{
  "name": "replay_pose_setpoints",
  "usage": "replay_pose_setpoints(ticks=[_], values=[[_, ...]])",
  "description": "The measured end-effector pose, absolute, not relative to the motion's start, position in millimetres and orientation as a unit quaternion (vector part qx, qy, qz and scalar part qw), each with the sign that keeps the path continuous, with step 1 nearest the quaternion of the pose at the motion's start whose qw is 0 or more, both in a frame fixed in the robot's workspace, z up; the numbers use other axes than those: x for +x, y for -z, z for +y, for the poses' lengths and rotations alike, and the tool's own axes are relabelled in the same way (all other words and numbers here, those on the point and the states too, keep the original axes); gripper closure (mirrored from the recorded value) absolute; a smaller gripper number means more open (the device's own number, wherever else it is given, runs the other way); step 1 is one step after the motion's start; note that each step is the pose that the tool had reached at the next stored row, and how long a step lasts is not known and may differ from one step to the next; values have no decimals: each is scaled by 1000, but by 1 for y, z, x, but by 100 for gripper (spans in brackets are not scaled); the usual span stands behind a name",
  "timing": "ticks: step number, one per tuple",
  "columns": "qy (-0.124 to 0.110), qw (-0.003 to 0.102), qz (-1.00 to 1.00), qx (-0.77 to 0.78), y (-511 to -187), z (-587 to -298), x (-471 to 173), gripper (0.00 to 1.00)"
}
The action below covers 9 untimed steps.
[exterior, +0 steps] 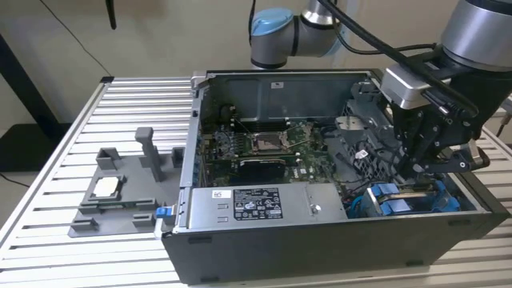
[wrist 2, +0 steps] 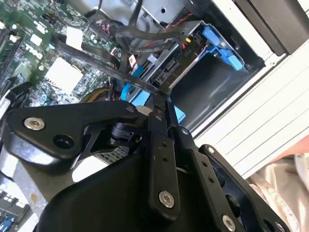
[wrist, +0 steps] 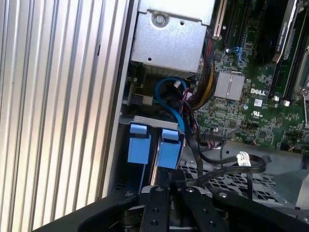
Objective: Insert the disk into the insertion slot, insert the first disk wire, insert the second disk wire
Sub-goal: 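Insert the second disk wire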
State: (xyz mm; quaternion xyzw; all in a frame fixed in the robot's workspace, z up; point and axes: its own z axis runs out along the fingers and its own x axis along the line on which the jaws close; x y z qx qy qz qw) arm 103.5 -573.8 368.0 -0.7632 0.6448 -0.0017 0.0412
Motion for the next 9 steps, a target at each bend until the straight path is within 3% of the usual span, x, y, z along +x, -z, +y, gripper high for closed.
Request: replay_pose_setpoints(ticks=[5, 9], values=[[-18, 65, 647, -759, -366, -575, 104, 84], [-24, 71, 648, -758, -365, -580, 105, 84]])
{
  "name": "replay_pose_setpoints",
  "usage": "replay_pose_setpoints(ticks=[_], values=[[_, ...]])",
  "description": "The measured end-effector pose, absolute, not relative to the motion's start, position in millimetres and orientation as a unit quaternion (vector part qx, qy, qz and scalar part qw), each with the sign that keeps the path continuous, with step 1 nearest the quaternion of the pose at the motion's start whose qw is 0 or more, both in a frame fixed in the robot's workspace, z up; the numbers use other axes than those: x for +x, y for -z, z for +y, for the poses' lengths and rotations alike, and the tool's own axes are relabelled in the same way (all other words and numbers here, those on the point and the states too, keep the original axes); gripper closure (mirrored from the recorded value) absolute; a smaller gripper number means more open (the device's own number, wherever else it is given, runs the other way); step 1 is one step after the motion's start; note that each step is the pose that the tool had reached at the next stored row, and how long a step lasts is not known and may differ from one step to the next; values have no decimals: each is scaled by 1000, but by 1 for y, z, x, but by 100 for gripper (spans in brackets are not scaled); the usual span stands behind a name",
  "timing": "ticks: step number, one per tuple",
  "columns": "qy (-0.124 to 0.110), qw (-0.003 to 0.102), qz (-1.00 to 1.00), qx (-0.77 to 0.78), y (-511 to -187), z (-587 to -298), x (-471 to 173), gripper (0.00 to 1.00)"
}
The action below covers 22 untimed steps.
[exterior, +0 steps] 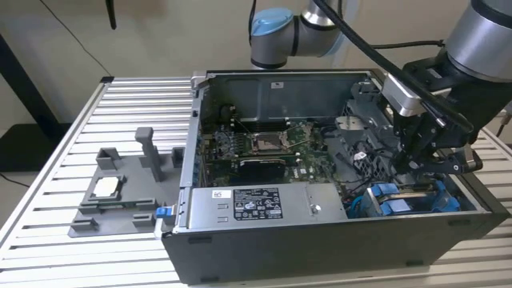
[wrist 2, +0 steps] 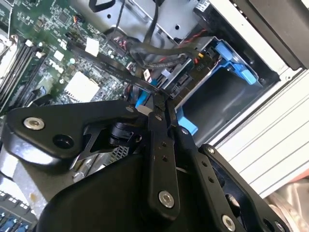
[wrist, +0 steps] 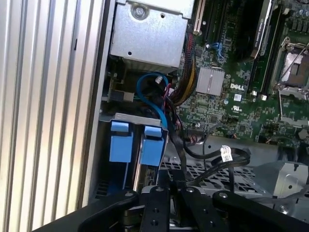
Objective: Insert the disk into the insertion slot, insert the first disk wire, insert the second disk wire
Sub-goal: 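Insert the second disk wire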
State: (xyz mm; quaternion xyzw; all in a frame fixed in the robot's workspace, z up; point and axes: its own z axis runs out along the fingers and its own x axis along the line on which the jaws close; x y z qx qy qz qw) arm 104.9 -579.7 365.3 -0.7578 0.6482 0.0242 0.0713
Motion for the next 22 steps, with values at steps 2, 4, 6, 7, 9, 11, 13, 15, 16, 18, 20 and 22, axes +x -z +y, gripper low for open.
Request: replay_pose_setpoints(ticks=[2, 4, 6, 7, 9, 11, 13, 15, 16, 18, 20, 22], values=[[-26, 70, 649, -757, -365, -583, 106, 84], [-28, 68, 649, -757, -364, -586, 107, 84], [-29, 70, 650, -757, -361, -587, 108, 84], [-30, 71, 650, -756, -360, -588, 108, 84], [-32, 74, 652, -754, -358, -589, 108, 84], [-34, 76, 654, -752, -356, -590, 109, 84], [-36, 79, 654, -751, -355, -592, 109, 84], [-41, 84, 654, -750, -353, -593, 110, 84], [-44, 88, 654, -750, -353, -593, 111, 84], [-51, 96, 654, -749, -353, -594, 113, 84], [-56, 98, 654, -748, -352, -596, 115, 84], [-61, 95, 654, -748, -352, -599, 116, 84]])
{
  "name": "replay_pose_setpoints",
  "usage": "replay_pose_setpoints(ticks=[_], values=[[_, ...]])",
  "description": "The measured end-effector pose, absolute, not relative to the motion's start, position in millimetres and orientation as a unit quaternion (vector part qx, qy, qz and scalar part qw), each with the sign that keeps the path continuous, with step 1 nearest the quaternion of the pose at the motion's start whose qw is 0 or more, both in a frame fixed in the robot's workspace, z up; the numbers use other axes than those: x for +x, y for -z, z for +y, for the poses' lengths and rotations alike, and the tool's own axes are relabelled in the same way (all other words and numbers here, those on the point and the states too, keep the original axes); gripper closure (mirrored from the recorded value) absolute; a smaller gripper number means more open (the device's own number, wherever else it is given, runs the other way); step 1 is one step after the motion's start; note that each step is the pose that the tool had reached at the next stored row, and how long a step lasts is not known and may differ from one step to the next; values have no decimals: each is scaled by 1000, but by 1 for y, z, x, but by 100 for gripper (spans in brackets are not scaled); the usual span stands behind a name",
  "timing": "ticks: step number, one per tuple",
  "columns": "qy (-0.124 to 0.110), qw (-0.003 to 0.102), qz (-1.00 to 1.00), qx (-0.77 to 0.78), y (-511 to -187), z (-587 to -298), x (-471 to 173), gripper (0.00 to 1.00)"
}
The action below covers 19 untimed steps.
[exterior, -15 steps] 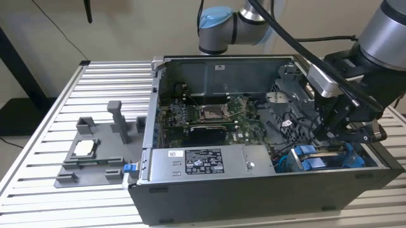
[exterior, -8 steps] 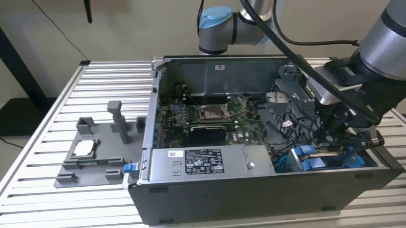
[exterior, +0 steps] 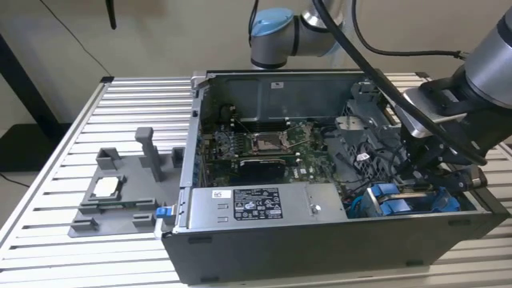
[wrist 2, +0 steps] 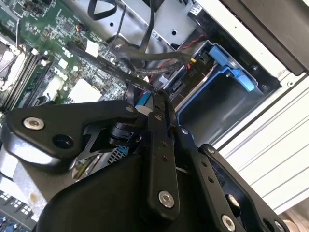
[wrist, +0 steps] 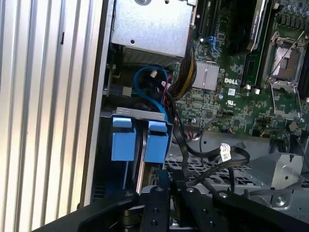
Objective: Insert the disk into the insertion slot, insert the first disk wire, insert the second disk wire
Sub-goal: 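Insert the second disk wire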
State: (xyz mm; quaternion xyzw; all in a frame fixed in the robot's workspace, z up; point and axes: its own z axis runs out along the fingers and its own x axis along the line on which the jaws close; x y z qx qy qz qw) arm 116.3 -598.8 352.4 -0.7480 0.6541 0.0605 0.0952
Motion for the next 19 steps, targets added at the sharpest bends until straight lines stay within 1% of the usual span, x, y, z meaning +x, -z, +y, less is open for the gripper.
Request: replay_pose_setpoints(ticks=[3, 6, 12, 16, 19], values=[[-67, 90, 655, -747, -352, -602, 119, 84], [-72, 89, 655, -747, -351, -605, 123, 84], [-76, 92, 657, -744, -349, -607, 125, 84], [-76, 92, 657, -744, -349, -607, 125, 84], [-78, 96, 660, -741, -348, -607, 125, 84]])
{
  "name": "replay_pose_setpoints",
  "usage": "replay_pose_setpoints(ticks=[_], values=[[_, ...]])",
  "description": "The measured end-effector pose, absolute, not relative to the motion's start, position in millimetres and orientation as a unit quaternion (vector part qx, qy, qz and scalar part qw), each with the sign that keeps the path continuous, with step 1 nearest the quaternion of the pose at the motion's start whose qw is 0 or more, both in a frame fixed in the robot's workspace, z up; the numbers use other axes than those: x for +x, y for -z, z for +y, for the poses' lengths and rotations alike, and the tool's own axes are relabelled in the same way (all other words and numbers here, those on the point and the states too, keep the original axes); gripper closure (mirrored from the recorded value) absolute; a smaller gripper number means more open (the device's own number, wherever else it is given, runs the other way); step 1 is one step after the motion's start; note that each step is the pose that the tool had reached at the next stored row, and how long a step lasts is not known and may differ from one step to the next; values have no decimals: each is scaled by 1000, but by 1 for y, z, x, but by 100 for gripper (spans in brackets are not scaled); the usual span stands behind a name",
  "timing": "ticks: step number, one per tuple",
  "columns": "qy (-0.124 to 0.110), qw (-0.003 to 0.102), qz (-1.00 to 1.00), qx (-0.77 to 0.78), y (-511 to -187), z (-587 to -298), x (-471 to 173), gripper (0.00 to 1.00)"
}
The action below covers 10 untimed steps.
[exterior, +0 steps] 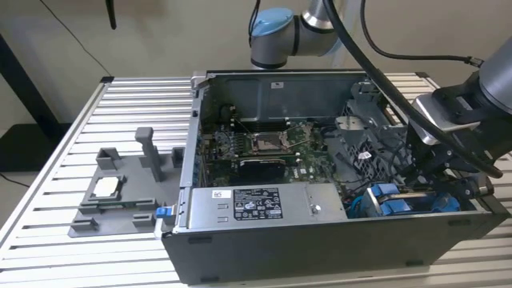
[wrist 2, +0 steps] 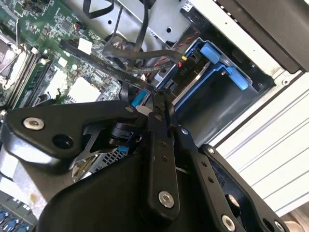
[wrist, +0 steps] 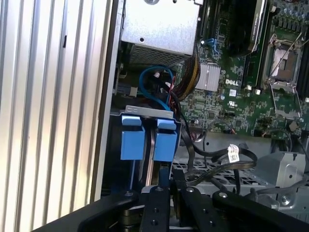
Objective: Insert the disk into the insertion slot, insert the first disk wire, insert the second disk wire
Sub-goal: 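Insert the second disk wire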
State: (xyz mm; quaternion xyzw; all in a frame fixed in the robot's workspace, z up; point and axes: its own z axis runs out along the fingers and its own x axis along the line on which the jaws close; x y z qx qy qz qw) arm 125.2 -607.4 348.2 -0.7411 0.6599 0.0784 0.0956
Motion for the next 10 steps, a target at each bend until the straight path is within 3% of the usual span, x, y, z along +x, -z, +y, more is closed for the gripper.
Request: replay_pose_setpoints(ticks=[4, 10], values=[[-80, 97, 665, -736, -347, -607, 126, 84], [-87, 91, 667, -734, -345, -607, 131, 84]])
